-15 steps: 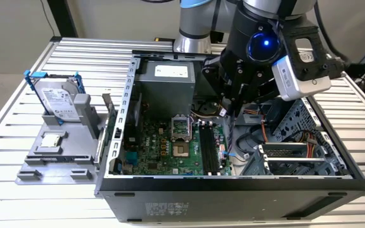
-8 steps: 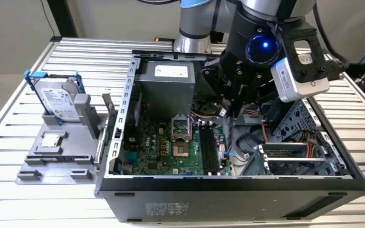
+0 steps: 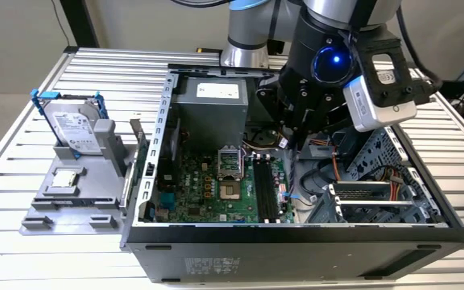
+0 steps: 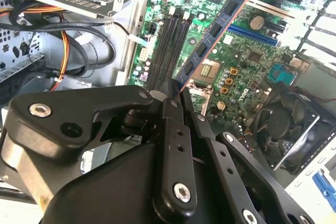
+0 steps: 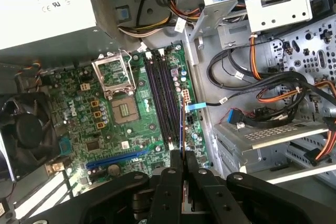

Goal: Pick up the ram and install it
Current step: 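Insert the ram into the slot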

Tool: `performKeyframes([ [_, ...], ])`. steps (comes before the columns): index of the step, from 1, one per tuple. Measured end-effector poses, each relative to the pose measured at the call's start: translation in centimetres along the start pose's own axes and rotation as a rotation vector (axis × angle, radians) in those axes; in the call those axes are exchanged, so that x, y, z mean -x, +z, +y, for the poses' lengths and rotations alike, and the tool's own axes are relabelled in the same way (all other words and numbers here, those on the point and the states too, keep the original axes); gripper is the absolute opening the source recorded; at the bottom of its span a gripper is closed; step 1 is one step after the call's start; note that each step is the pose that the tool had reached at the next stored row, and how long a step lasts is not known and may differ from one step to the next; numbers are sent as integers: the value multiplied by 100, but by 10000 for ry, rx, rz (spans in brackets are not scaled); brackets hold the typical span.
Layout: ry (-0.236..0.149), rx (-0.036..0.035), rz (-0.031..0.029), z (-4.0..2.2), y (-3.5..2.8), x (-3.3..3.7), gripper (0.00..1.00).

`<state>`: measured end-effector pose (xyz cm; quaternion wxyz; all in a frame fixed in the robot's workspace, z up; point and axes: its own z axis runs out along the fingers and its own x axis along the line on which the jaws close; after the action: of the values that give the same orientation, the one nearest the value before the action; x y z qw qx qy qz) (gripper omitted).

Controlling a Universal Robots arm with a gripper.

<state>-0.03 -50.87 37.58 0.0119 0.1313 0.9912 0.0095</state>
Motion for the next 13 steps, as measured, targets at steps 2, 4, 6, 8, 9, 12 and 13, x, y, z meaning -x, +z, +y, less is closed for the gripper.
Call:
performKeyframes([
  [2,2,1,0,1,5,0,0],
  [4,4,0,0,2,10,-1,0],
  [6,5,1,0,3,16,-1,0],
  [8,8,-1,-1,4,20,-1,0],
  [9,9,-1,-1,4,22,-1,0],
  [12,13,-1,-1,4,31,-1,0],
  [13,13,-1,0,4,32,-1,0],
])
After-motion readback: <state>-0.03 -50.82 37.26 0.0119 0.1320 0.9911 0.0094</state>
